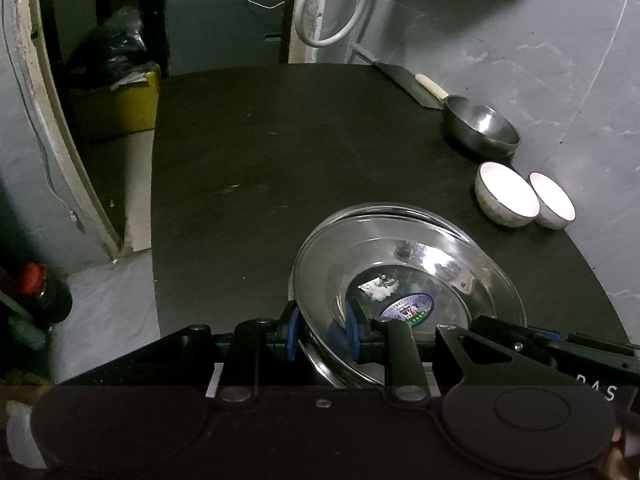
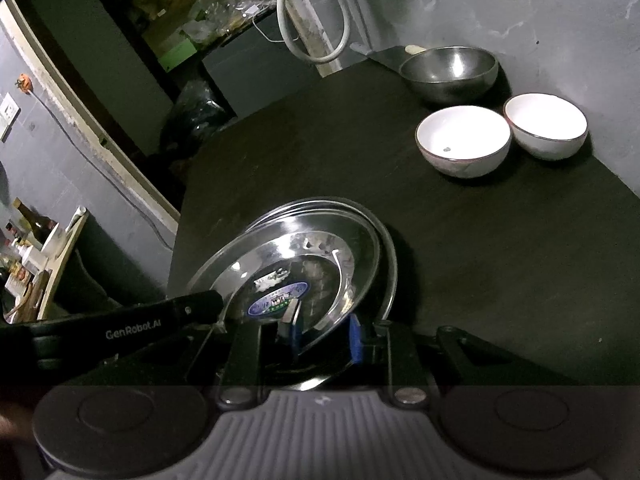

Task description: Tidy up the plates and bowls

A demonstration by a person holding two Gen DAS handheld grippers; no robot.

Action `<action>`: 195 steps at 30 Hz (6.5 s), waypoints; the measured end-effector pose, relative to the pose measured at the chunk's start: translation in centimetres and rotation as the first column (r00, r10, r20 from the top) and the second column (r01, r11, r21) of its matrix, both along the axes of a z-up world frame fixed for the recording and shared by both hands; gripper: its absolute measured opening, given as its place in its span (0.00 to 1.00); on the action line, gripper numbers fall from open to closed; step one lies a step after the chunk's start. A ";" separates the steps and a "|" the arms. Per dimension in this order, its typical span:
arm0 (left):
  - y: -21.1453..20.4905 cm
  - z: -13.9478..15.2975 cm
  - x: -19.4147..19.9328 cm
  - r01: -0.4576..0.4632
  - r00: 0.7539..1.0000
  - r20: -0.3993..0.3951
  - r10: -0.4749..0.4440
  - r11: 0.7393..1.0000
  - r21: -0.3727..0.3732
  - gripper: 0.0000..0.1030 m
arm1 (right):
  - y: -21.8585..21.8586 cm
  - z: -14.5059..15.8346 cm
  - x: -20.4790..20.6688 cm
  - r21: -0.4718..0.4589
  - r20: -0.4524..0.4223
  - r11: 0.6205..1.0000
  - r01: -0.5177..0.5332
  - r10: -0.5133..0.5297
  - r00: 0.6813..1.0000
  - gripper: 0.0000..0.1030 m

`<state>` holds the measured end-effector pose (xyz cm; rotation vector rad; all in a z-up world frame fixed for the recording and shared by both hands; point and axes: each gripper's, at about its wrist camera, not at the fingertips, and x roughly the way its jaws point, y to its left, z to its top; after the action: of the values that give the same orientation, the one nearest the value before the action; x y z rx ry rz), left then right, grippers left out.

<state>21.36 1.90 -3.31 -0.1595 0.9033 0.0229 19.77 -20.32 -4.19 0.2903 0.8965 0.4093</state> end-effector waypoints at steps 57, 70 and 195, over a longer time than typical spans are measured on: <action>0.2 5.7 -5.6 -0.040 0.967 0.254 0.028 0.998 0.041 0.99 | -1.3 4.2 -5.0 -0.113 0.137 0.993 0.038 -0.022 0.990 1.00; -3.7 4.7 -5.1 -0.002 0.967 0.255 0.008 1.000 -0.026 0.99 | -7.2 5.2 -7.5 -0.269 0.142 0.947 0.172 -0.138 0.980 1.00; -6.7 14.4 -14.3 0.010 0.876 0.469 0.110 0.969 -0.246 0.18 | -7.4 13.5 -14.4 -0.057 0.488 0.989 -0.134 0.144 0.861 0.47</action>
<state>7.06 -4.81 11.05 -0.3990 0.3988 -0.0767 5.33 -27.70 9.29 0.0904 0.4187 0.5769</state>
